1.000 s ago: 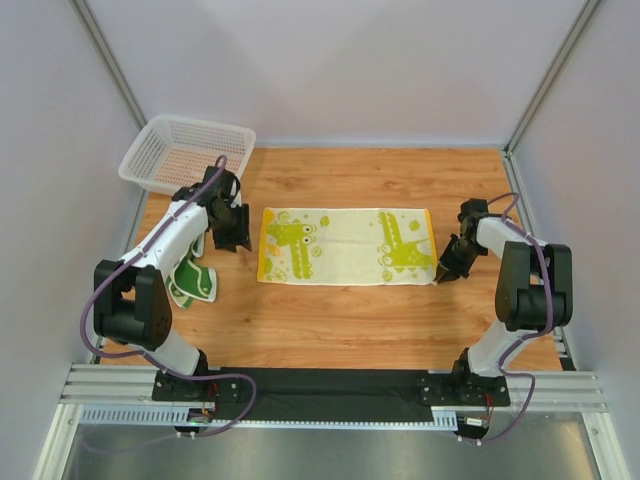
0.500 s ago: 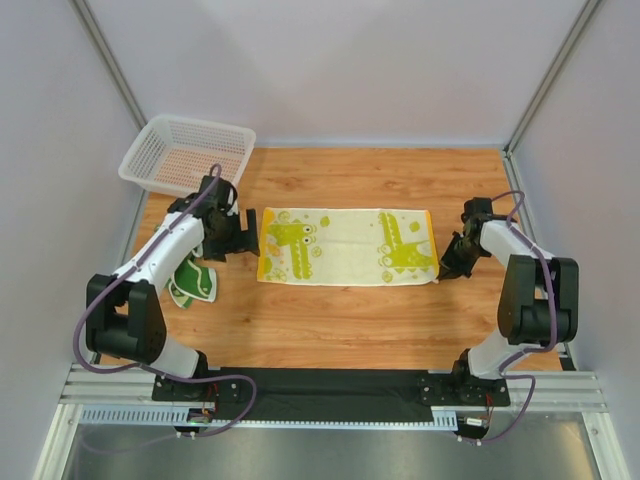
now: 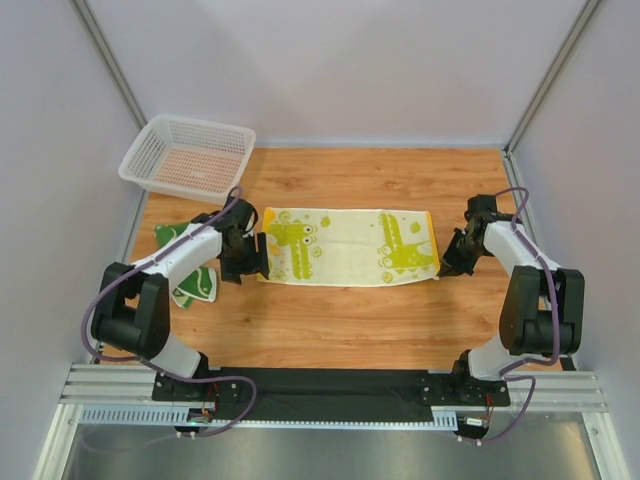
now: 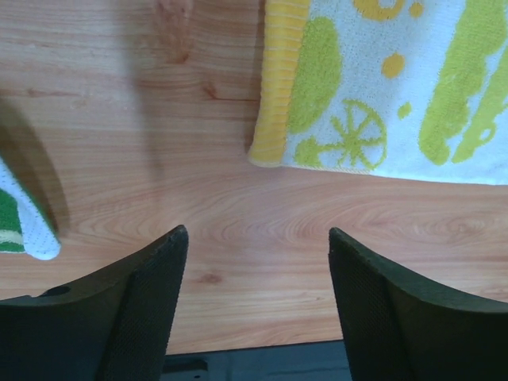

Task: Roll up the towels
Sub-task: Fold the towel

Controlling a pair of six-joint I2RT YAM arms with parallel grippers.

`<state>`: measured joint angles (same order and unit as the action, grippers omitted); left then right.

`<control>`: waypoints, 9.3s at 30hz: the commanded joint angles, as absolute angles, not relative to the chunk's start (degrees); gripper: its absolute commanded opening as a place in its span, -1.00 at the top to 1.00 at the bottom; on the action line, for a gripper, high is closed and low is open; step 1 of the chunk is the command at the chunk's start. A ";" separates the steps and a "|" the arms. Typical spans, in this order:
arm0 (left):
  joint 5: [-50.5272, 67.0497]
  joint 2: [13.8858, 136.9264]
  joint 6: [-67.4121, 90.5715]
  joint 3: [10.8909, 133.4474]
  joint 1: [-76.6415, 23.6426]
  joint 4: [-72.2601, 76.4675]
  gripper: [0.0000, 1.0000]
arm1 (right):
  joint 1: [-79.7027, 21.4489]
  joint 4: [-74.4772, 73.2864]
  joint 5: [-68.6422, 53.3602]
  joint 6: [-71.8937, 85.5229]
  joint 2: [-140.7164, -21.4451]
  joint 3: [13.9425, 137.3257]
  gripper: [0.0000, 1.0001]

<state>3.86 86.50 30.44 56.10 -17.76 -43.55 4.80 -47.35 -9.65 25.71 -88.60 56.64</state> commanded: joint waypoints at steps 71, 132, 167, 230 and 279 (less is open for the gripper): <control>3.25 60.91 42.72 42.62 -27.25 -50.36 1.00 | 4.75 -55.63 -17.84 29.98 -63.80 45.87 0.99; 0.18 111.79 31.03 87.36 -13.27 -57.04 1.00 | 4.75 -56.69 -16.96 29.71 -112.93 89.47 0.99; -4.23 98.09 31.90 82.37 -14.67 -57.23 -0.43 | -5.96 -37.21 -30.64 30.39 -92.55 75.78 0.74; -3.16 100.02 34.10 58.18 -11.34 -42.54 0.17 | -27.78 -0.97 -44.21 34.10 -121.56 61.45 1.00; -1.58 98.62 33.40 61.61 -10.37 -46.05 0.06 | 0.79 17.34 -56.00 46.07 -96.46 36.73 0.03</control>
